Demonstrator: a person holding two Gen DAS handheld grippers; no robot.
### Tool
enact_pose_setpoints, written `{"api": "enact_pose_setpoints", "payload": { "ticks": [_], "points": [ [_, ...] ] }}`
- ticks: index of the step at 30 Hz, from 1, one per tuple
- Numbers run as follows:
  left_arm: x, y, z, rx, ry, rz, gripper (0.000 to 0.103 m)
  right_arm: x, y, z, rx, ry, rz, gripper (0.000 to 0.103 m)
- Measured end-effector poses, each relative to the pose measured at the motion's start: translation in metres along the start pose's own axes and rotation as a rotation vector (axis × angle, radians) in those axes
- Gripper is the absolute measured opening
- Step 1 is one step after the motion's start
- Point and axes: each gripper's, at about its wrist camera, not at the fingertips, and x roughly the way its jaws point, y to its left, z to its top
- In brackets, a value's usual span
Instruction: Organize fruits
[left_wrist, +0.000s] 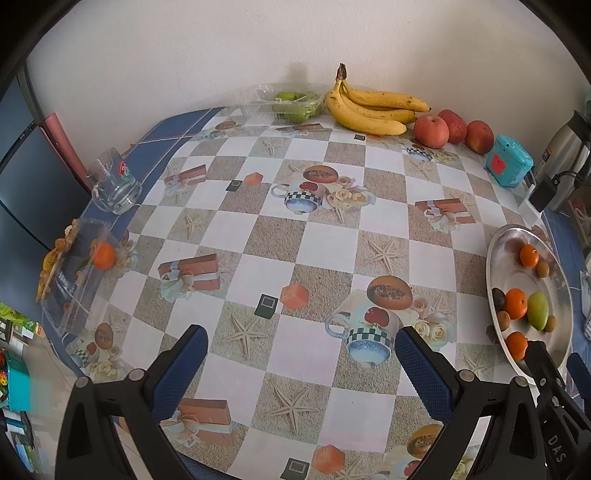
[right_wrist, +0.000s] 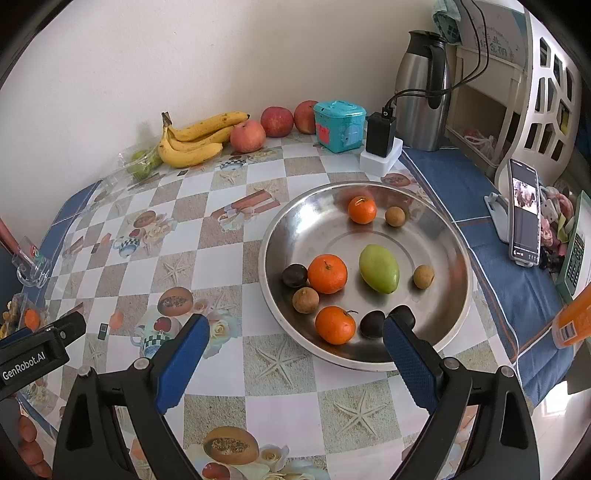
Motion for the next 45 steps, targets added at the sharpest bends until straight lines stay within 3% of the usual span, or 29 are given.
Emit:
{"api": "enact_pose_setpoints", "payload": {
  "ticks": [45],
  "points": [
    [0.0012,0.0010,0.0020,0.003,0.003,-0.001,0.103,0.0030,0.0012,-0.0017,-0.001,0.008,-0.003,0.095]
  ]
}}
